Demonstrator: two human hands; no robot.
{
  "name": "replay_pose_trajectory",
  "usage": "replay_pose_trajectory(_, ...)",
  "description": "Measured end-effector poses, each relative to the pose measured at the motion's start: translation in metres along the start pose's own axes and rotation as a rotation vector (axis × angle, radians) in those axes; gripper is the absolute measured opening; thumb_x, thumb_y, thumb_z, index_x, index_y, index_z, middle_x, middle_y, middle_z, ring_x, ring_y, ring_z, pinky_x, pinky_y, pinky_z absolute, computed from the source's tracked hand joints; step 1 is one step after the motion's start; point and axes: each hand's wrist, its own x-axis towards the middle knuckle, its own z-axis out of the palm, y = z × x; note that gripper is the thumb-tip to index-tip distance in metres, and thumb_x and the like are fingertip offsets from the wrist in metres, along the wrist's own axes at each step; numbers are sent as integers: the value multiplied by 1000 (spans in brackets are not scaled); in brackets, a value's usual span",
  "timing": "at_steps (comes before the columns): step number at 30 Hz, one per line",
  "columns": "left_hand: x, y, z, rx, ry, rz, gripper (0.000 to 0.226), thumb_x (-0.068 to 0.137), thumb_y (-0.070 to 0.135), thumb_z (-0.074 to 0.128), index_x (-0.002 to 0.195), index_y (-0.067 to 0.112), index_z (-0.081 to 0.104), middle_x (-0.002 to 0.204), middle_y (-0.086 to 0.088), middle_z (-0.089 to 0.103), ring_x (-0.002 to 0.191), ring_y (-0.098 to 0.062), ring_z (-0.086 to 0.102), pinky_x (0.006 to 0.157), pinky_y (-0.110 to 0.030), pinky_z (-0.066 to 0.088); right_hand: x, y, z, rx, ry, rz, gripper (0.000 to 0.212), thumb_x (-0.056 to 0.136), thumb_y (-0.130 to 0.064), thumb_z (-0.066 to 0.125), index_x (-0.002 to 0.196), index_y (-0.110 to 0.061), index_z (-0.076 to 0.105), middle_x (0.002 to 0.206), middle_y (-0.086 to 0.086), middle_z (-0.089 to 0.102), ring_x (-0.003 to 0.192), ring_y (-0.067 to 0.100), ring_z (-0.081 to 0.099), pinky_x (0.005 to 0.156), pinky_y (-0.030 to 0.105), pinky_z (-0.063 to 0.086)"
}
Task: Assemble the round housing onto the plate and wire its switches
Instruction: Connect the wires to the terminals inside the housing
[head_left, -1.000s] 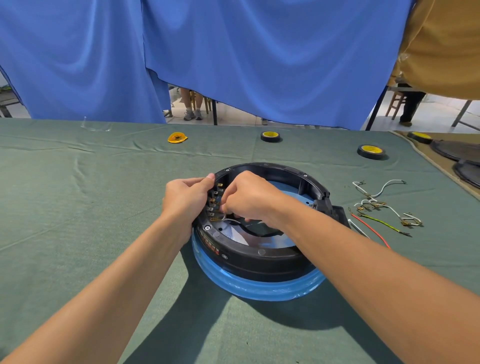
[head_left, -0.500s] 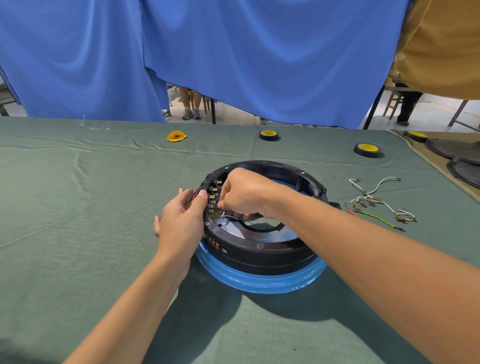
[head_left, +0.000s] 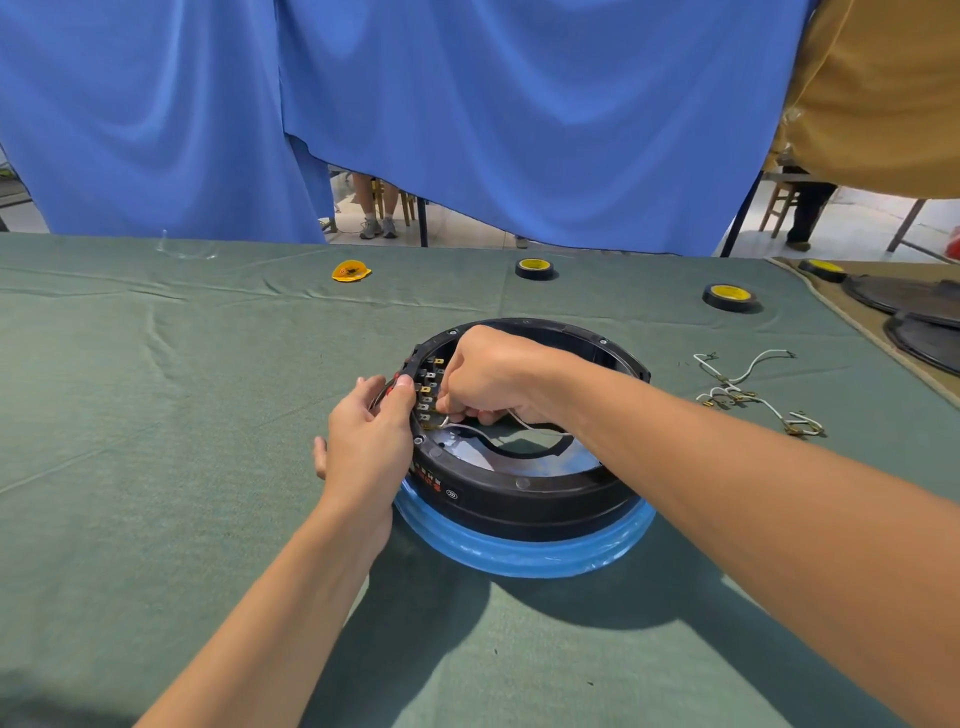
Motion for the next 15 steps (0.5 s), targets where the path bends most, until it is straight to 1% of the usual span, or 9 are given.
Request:
replay_pose_trajectory(3,1,-2,-1,3,19,20,42,90,41,60,121,14,69,152,-3,46,141,-7,39,120,-49,23,-1,1,5,52,55,15,13,88,-5,61,87,1,73,77,12,66,66,20,54,59,31,43)
replay_pose_trajectory(5,4,-6,-3,20,18,33,36,96,37,57,122,14,69,153,-2,44,142,-2,34,121,-48,23,-2,0,7,66,81,29,14,88,-6,61,88,1,73,76,11,66,64,20,53,56,28,42)
replay_pose_trajectory(6,4,-6,-3,27,10,35,40,92,40,58,121,15,69,153,-2,45,141,-4,37,121,-48,23,-3,-1,7,60,91,33,14,88,-7,61,88,0,73,76,10,65,62,19,52,54,27,42)
replay_pose_trajectory(8,4,-4,-3,36,2,18,51,80,48,55,117,16,71,148,-2,51,137,-11,46,119,-49,25,-3,-3,8,47,107,43,14,87,-8,60,87,-1,72,73,8,63,58,18,50,50,24,39)
replay_pose_trajectory(9,3,-3,-2,35,8,10,53,76,50,54,113,17,72,145,-1,54,134,-16,50,119,-49,26,-3,-4,8,54,112,50,14,87,-8,59,85,-1,71,71,8,61,55,17,48,47,22,37)
replay_pose_trajectory(11,3,-2,-2,43,18,5,47,75,51,53,102,19,72,136,-3,62,128,-23,56,116,-51,31,-3,-7,9,67,121,66,16,87,-9,57,84,-2,70,70,8,60,54,17,46,45,21,34)
replay_pose_trajectory(12,2,-1,-1,62,18,15,42,76,51,52,94,18,70,129,-8,66,124,-28,58,113,-53,35,-3,-7,10,69,125,74,17,88,-10,55,85,-2,70,73,8,60,55,17,46,45,22,34)
replay_pose_trajectory(14,0,0,-1,112,26,58,34,78,49,50,84,18,62,116,-17,69,116,-38,61,104,-54,45,-2,-8,11,70,132,89,17,88,-11,55,85,-3,69,75,8,60,57,17,46,45,22,35)
replay_pose_trajectory(15,0,0,0,125,33,75,31,78,48,50,82,19,60,113,-19,69,113,-40,62,99,-53,46,-2,-7,12,74,131,93,17,89,-11,55,84,-3,69,74,8,60,57,17,47,46,23,35)
